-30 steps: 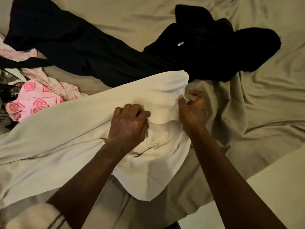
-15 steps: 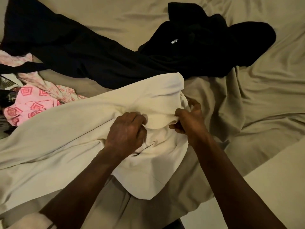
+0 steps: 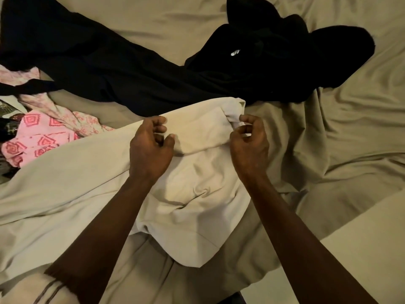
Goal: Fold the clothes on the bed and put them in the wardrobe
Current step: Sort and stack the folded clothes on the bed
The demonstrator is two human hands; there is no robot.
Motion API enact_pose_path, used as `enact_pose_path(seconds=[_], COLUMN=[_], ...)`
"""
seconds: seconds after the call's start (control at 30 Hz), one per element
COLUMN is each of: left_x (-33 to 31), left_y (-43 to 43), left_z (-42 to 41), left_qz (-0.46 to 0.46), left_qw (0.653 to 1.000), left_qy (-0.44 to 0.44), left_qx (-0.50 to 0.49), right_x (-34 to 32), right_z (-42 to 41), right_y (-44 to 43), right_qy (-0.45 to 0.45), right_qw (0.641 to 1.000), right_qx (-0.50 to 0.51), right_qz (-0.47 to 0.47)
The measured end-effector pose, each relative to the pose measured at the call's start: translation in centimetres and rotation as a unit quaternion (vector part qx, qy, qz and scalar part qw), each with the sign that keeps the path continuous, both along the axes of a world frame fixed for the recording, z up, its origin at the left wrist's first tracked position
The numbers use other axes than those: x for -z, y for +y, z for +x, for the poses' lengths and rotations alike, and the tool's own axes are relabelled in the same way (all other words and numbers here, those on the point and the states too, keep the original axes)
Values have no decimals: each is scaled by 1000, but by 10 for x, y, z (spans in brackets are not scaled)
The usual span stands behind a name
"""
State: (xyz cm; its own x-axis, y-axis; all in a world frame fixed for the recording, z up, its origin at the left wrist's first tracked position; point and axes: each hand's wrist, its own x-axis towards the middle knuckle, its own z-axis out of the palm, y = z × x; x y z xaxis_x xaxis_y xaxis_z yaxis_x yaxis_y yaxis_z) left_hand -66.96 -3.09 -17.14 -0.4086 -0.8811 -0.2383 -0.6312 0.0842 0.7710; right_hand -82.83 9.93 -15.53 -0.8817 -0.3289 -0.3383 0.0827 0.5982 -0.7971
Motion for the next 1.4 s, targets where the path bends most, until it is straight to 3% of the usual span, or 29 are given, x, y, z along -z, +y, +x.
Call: enact_pose_path(seconds=[0.1, 0.2, 0.33, 0.47, 0.6, 0.67, 0.77, 0.83, 0.9, 1.03, 1.2, 1.3, 1.4], left_x=[-10, -19, -8, -3, -16, -17, -9, -9, -11, -12, -17, -36, -43], left_y=[15, 33, 47, 26, 7, 5, 2, 2, 4, 2, -4, 16, 67], left_z=[8, 23, 43, 46, 56, 64, 69, 68, 64, 57, 59, 64, 88], left_qz=[-94, -138, -203, -228, -188, -185, -233, -229, -220, -240, -103, -98, -143], left_qw=[995, 985, 949, 930, 953, 941, 903, 915, 926, 910, 939, 964, 987], left_qy=[-1, -86, -230, -257, -189, -191, -217, -192, -171, -198, -158, -78, -45], left_qx=[-28, -62, 75, 133, 147, 208, 287, 270, 256, 273, 287, 236, 58], right_x=[7, 9, 12, 15, 11, 10, 12, 14, 22, 30, 19, 16, 7], right_z=[6, 7, 10, 13, 10, 9, 3, -8, -23, -49, -38, -7, 33], right_y=[1, -4, -14, -14, 1, 8, 9, -1, -14, -31, -10, 27, 64], right_qy=[48, 13, -40, -107, -118, -126, 2, 54, 48, 52, 55, 57, -33], right_qw=[996, 993, 997, 982, 981, 986, 998, 997, 993, 989, 993, 988, 979], right_qx=[-9, 6, 31, 140, 133, 102, 39, 2, -39, -35, -6, 27, 58], right_qz=[81, 117, 53, -61, -72, -29, 42, 63, 104, 132, 101, 138, 192])
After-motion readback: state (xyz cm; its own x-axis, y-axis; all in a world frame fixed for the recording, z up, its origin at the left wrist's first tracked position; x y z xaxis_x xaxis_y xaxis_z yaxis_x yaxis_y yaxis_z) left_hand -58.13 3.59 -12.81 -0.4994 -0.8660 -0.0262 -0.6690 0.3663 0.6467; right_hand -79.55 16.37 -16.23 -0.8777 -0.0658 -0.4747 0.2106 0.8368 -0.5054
